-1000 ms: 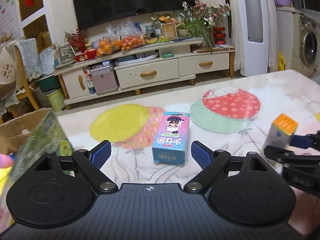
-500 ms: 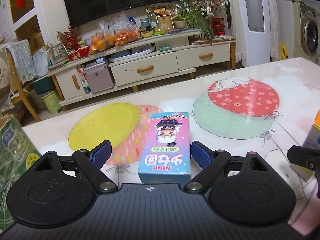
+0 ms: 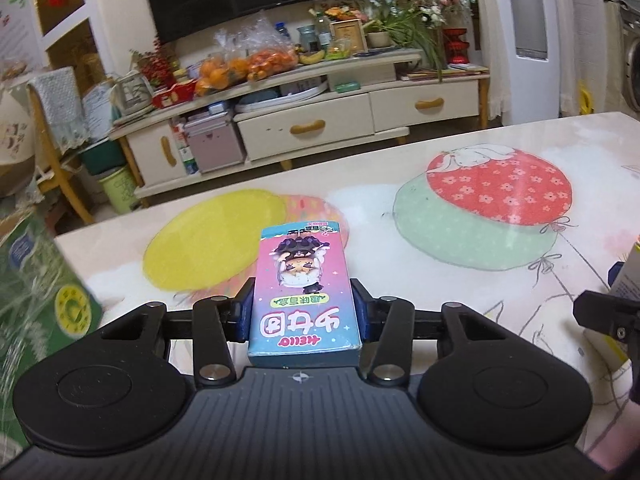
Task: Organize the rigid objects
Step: 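Grasp the pink 'Hello' box with the left tool while the right tool holds the vitamin box, then carry the pink box in the left tool while the right tool carries the vitamin box to the box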
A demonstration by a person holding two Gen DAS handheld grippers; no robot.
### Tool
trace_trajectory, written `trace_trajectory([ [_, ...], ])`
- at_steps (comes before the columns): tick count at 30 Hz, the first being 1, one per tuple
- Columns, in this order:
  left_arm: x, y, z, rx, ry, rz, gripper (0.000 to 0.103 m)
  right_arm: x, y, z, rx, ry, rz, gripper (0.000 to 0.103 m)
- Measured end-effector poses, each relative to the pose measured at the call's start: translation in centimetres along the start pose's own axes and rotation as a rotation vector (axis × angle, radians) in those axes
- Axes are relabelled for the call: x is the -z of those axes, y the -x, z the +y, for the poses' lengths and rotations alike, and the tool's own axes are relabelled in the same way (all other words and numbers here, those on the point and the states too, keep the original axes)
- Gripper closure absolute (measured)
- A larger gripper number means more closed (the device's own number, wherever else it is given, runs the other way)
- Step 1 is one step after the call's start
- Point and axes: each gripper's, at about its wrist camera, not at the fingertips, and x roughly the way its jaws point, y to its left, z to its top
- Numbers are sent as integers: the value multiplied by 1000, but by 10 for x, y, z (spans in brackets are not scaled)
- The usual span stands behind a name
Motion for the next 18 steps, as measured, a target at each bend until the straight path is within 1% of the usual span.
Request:
trace_trajectory([
  [2, 4, 6, 3, -9, 16, 7, 46, 0, 0, 1, 6, 6, -3, 67],
  [12, 27, 43, 7, -50, 28, 21, 47, 4, 7, 4, 12, 14, -7, 68],
  [18, 33, 59, 9, -37, 43, 39, 47, 11, 15, 11, 14, 33, -4, 68],
])
